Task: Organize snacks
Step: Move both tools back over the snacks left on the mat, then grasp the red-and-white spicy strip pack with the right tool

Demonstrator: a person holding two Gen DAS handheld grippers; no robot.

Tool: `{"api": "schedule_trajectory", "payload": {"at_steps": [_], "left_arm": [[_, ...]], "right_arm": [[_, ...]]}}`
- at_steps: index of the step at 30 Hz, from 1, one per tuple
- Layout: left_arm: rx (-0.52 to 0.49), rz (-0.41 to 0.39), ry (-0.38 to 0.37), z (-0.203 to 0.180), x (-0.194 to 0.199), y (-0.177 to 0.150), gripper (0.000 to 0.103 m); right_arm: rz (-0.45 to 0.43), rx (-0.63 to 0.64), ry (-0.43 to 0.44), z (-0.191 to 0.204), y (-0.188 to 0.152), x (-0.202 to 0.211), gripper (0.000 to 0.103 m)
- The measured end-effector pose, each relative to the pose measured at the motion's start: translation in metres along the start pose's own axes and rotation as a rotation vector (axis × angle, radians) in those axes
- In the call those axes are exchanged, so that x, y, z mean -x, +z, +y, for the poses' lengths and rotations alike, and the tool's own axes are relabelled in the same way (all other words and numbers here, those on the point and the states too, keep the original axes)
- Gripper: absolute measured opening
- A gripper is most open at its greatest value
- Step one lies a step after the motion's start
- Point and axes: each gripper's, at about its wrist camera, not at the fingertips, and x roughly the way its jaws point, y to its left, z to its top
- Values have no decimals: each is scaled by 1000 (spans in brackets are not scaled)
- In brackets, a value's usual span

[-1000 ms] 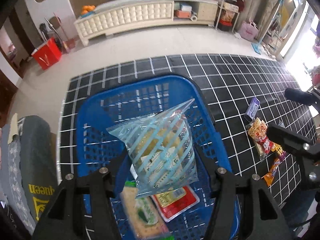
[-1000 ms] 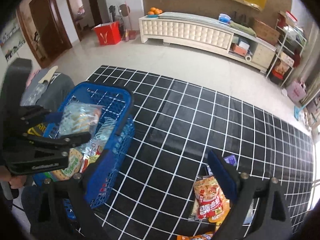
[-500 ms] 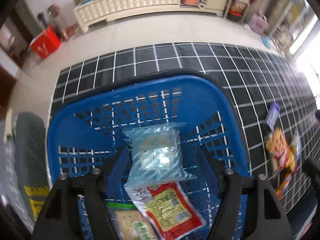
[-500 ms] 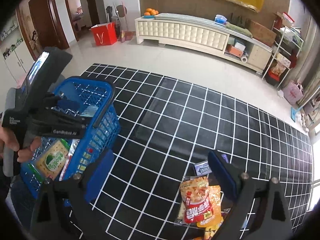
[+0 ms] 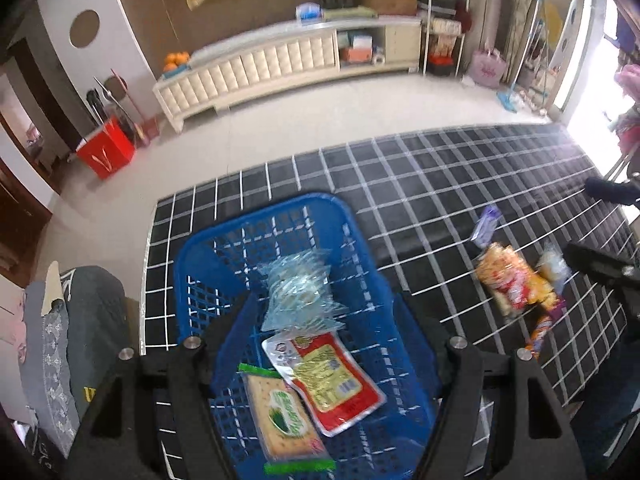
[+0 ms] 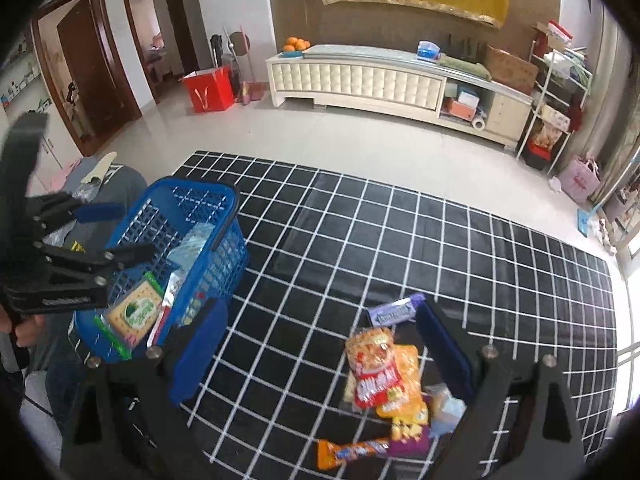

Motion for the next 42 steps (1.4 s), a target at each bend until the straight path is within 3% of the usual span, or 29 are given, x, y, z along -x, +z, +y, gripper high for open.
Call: {"api": "schedule_trajectory", "payload": {"at_steps": [3, 5, 12, 21, 35, 40, 42], "left_arm": [[16, -43, -51, -9, 19, -3, 74], [10, -64, -59, -20, 27, -6, 86], [-42, -54, -95, -64, 29, -18, 87], [-44, -23, -138, -107, 3, -30, 103], [-50, 75, -96, -138, -53, -47, 103], [-82, 110, -71, -145, -69, -51, 103], [-81, 121, -76, -145, -74, -52, 103]], "right_arm": [[-7, -6, -8, -8, -8, 13, 97], [0, -20, -18, -17, -14, 20, 97], [29, -53, -34, -43, -42, 28, 97], [119, -57, -51, -68, -73, 2, 97], [258, -7, -40, -81, -88, -72, 97], [308, 24, 19, -79, -83, -103, 97], [330, 45, 32, -76, -81, -117, 90]]}}
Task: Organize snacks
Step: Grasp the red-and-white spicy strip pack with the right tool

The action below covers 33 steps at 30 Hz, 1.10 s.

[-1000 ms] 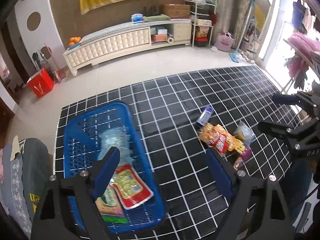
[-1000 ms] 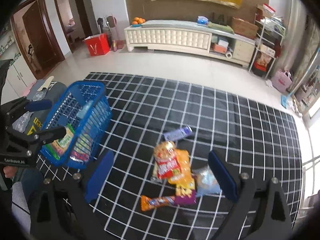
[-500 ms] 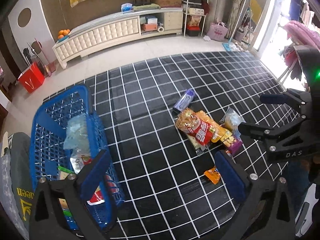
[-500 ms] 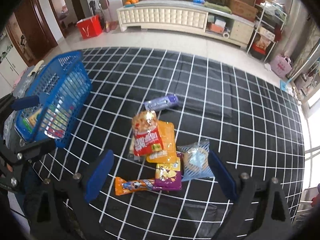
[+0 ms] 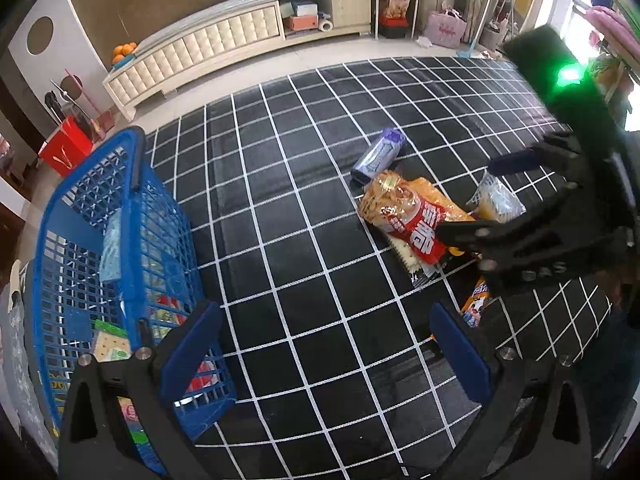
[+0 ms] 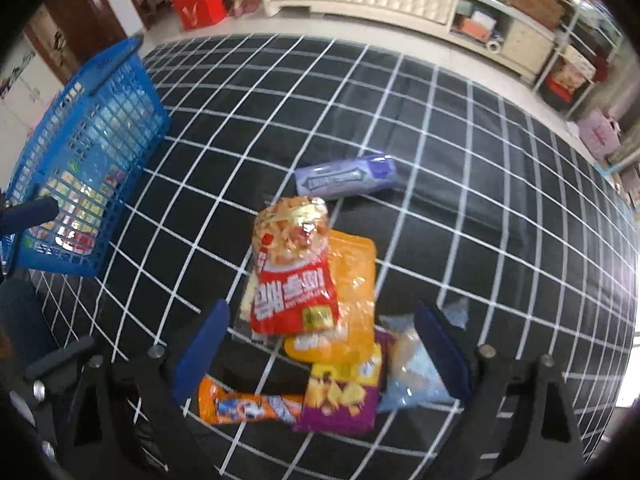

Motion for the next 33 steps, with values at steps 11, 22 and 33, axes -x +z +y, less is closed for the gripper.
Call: {"api": "schedule_trajectory", "payload": {"at_steps": [11, 22, 33], "left_arm": [[-19, 21, -43, 0, -8, 0, 103], [-9, 13, -76, -4, 1, -3, 103], [116, 10, -157, -20, 12, 28, 103]], "right_arm": [[76, 15, 37, 5, 18, -42, 58], [-8, 41, 69, 10, 2, -3, 30], [-134, -108, 89, -46, -22, 66, 30]]}}
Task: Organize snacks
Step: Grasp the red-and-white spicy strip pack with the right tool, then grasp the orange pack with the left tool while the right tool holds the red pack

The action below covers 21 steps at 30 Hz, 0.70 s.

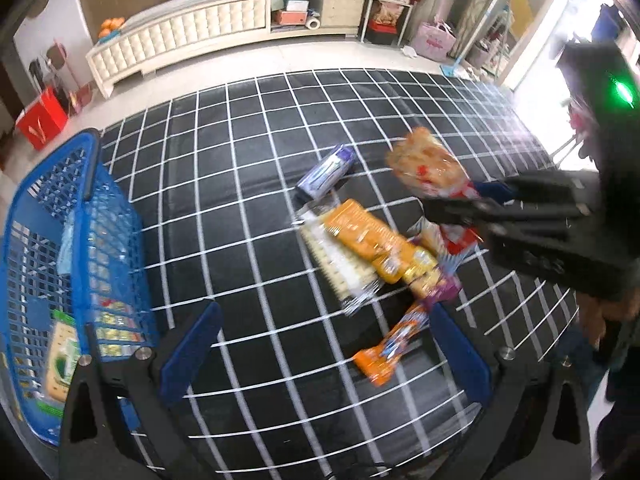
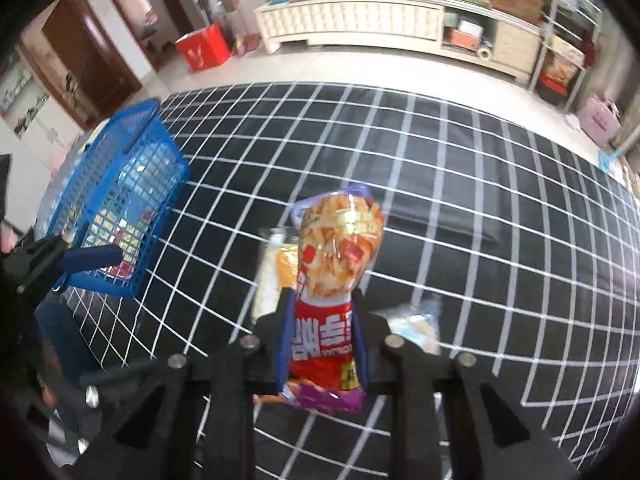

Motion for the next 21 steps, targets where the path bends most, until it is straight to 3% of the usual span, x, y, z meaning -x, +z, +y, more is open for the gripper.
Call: {"api": "schedule_trajectory", "payload": {"at_steps": [12, 15, 17, 21], "left_arm": [[123, 98, -101, -12, -58, 39, 103], [152, 123, -138, -9, -69, 42, 94], [164, 143, -157, -8, -75, 44, 82], [178, 165, -177, -8, -90, 43, 77]], "right_arm": [[-29, -125, 15, -58, -24, 20, 30], [-27, -137, 29, -63, -27, 16, 30], [-24, -145, 38, -66, -30, 13, 30], [-20, -159, 60, -72, -33, 6, 30]]}}
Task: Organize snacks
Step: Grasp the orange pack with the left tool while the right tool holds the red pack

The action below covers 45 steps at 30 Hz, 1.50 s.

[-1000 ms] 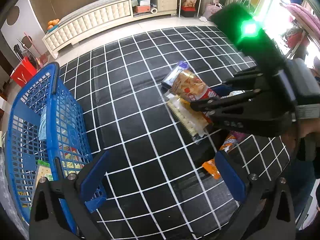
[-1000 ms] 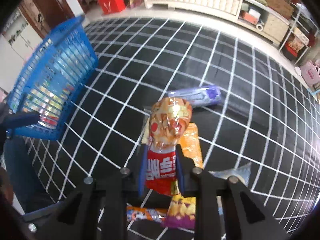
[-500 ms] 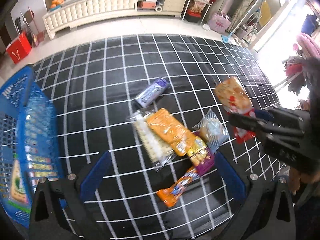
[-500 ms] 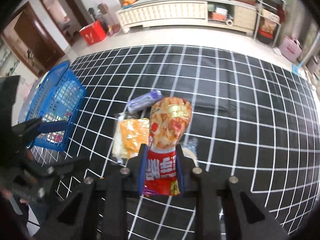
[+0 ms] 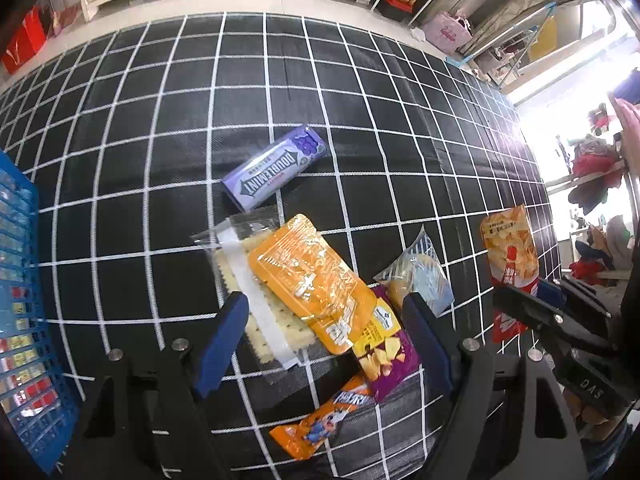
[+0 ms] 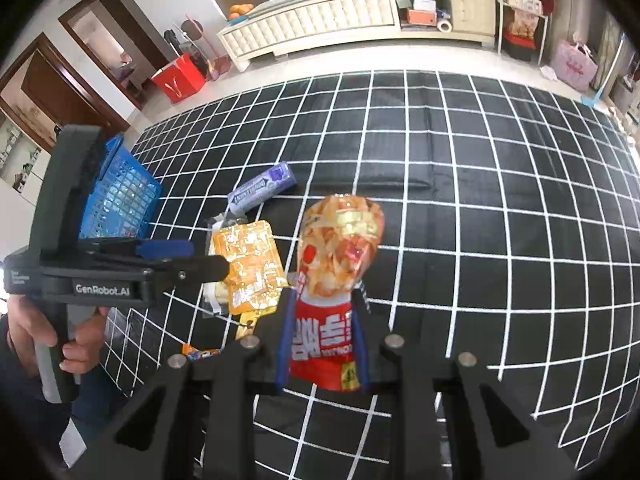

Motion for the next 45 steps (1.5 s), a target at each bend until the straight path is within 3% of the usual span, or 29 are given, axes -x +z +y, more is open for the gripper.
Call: {"api": "schedule_trajectory", "payload": {"at_steps": [10, 18, 26, 32, 35, 37, 40, 45], "left_arm": [[5, 39, -6, 0, -24, 5, 59], [-19, 37, -9, -10, -35, 10, 57], [-81, 58, 93, -41, -53, 22, 57], [-104, 114, 110, -63, -80, 33, 57], [-128, 101, 124, -75, -85, 35, 57], [-181, 90, 173, -86, -91, 32, 57], [-338, 83, 288, -114, -101, 19, 58], [-359, 102, 279, -126, -106, 17, 57]], "right_arm": [[12, -33, 42, -15, -3, -14, 30], [11, -45, 69, -20, -3, -17, 30], [15, -52, 66, -22, -4, -20, 30], [8, -73, 53, -33, -7, -15, 30], [5, -87, 45, -41, -9, -12, 30], [4, -99, 39, -46, -10, -11, 30], [9, -119, 41, -51, -12, -12, 30], [22, -125, 42, -51, -15, -14, 30]]}}
